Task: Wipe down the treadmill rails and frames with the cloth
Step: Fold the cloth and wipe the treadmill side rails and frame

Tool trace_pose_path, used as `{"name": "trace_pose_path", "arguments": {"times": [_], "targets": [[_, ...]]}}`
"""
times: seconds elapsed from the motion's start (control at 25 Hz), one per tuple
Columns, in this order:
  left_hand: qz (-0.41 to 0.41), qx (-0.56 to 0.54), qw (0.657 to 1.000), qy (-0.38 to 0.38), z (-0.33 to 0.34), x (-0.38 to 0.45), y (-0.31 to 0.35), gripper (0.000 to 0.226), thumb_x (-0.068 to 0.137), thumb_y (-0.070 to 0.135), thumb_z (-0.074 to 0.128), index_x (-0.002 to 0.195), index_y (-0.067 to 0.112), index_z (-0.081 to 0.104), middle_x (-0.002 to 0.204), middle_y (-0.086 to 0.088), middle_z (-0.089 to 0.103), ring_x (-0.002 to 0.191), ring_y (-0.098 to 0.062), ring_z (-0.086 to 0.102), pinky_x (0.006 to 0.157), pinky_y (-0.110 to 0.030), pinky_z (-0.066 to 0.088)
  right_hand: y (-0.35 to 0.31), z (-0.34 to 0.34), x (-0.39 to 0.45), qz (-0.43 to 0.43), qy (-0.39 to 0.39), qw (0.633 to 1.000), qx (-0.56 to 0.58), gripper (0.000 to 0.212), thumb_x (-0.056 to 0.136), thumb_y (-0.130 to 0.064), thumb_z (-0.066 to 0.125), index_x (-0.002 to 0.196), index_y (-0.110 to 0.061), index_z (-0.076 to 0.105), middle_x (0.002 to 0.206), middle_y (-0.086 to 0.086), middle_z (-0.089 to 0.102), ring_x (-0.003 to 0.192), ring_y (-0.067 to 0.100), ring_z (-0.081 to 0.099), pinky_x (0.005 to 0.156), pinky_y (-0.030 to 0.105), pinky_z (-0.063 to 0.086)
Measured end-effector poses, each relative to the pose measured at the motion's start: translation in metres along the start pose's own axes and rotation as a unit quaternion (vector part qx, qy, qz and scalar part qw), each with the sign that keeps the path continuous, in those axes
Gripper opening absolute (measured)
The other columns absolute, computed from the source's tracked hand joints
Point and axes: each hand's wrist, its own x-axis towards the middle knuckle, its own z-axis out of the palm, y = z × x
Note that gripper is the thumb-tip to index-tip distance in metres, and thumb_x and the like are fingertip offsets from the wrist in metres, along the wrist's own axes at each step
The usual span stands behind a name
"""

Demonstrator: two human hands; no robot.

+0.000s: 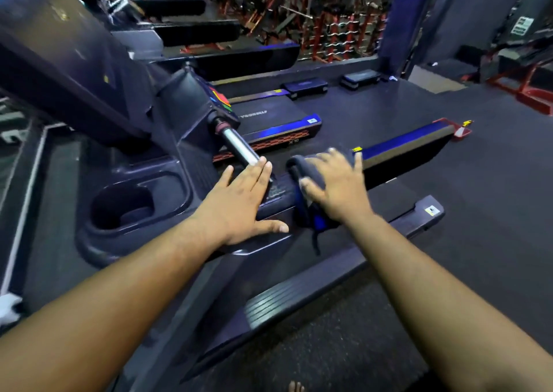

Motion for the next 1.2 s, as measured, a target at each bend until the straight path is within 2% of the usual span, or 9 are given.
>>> {"name": "trace_pose_path", "arguments": {"times": [0.16, 0.24, 0.36, 0.56, 0.64, 0.76, 0.88, 1.0, 1.2], "targets": [[-0.010, 0.006, 1.000, 0.015, 0.004, -0.041, -0.023, 0.127, 0.062, 0.098, 0.002, 0.154, 0.014, -0.023, 0.164, -0.001, -0.023, 0.153, -0.015, -0.014, 0.124, -0.051, 0.000, -0.077, 0.015, -0.015, 0.164, 0.051, 0.983, 0.068, 0.063, 0.087, -0.062, 0.028, 0.127, -0.028, 0.063, 0.141, -0.004, 0.055, 0.146, 0.023, 0.028, 0.118, 0.066, 0.004], [-0.001, 0.007, 1.000, 0.018, 0.005, -0.054, -0.034, 0.128, 0.063, 0.098, 0.006, 0.154, 0.013, -0.024, 0.161, 0.000, -0.027, 0.152, -0.014, -0.016, 0.124, -0.051, -0.001, -0.129, 0.025, -0.045, 0.068, 0.047, 0.994, 0.073, 0.059, 0.088, -0.061, 0.035, 0.133, -0.029, 0.058, 0.145, -0.005, 0.051, 0.146, 0.023, 0.030, 0.118, 0.062, 0.002], [0.016, 0.005, 1.000, 0.018, 0.006, -0.067, -0.047, 0.130, 0.064, 0.098, 0.009, 0.153, 0.010, -0.024, 0.164, -0.003, -0.023, 0.153, -0.015, -0.015, 0.124, -0.051, 0.000, -0.097, 0.013, -0.032, -0.069, 0.011, 0.998, 0.007, 0.062, 0.086, -0.063, 0.036, 0.134, -0.029, 0.058, 0.137, -0.004, 0.057, 0.139, 0.022, 0.041, 0.118, 0.062, 0.013], [0.038, 0.003, 0.999, 0.038, 0.007, -0.085, -0.057, 0.129, 0.066, 0.098, 0.008, 0.152, 0.008, -0.026, 0.164, -0.006, -0.024, 0.153, -0.018, -0.016, 0.124, -0.053, -0.001, -0.135, 0.016, -0.033, 0.143, 0.052, 0.988, 0.037, 0.063, 0.086, -0.060, 0.031, 0.132, -0.027, 0.058, 0.142, -0.004, 0.052, 0.144, 0.022, 0.031, 0.118, 0.063, 0.009], [0.040, -0.009, 0.999, 0.036, 0.007, -0.090, -0.062, 0.134, 0.061, 0.100, 0.008, 0.152, 0.008, -0.025, 0.163, -0.007, -0.025, 0.152, -0.018, -0.018, 0.123, -0.053, -0.002, -0.185, 0.025, -0.059, 0.072, 0.028, 0.994, 0.073, 0.061, 0.088, -0.056, 0.035, 0.140, -0.029, 0.051, 0.149, -0.005, 0.046, 0.147, 0.021, 0.026, 0.118, 0.061, 0.005], [0.036, -0.017, 0.999, 0.020, 0.009, -0.105, -0.075, 0.137, 0.057, 0.103, 0.011, 0.151, 0.011, -0.029, 0.162, -0.006, -0.028, 0.148, -0.016, -0.026, 0.123, -0.054, -0.004, -0.155, 0.014, -0.053, -0.066, -0.028, 0.997, 0.020, 0.064, 0.089, -0.062, 0.034, 0.145, -0.033, 0.046, 0.149, -0.008, 0.046, 0.145, 0.020, 0.031, 0.118, 0.059, 0.011], [0.012, -0.009, 0.999, 0.037, 0.011, -0.123, -0.088, 0.135, 0.059, 0.104, 0.011, 0.149, 0.014, -0.033, 0.163, -0.005, -0.028, 0.148, -0.015, -0.025, 0.123, -0.053, -0.007, -0.107, 0.000, -0.024, 0.058, -0.014, 0.998, -0.003, 0.069, 0.085, -0.067, 0.027, 0.136, -0.031, 0.055, 0.142, -0.006, 0.052, 0.144, 0.020, 0.033, 0.118, 0.063, 0.010], [0.004, -0.013, 0.998, 0.067, 0.014, -0.129, -0.091, 0.133, 0.061, 0.104, 0.007, 0.153, 0.013, -0.026, 0.165, -0.006, -0.020, 0.153, -0.018, -0.015, 0.123, -0.053, -0.005, -0.148, 0.013, -0.038, 0.146, 0.031, 0.988, 0.035, 0.061, 0.089, -0.060, 0.031, 0.134, -0.026, 0.056, 0.148, -0.004, 0.048, 0.149, 0.022, 0.025, 0.119, 0.063, 0.002], [0.014, -0.007, 0.998, 0.065, 0.016, -0.134, -0.095, 0.137, 0.055, 0.104, 0.001, 0.154, 0.011, -0.022, 0.165, -0.007, -0.019, 0.152, -0.016, -0.018, 0.123, -0.055, -0.002, -0.202, 0.022, -0.084, -0.079, -0.006, 0.996, 0.045, 0.067, 0.091, -0.062, 0.036, 0.148, -0.027, 0.044, 0.157, -0.003, 0.039, 0.150, 0.023, 0.024, 0.119, 0.065, 0.003]]}}
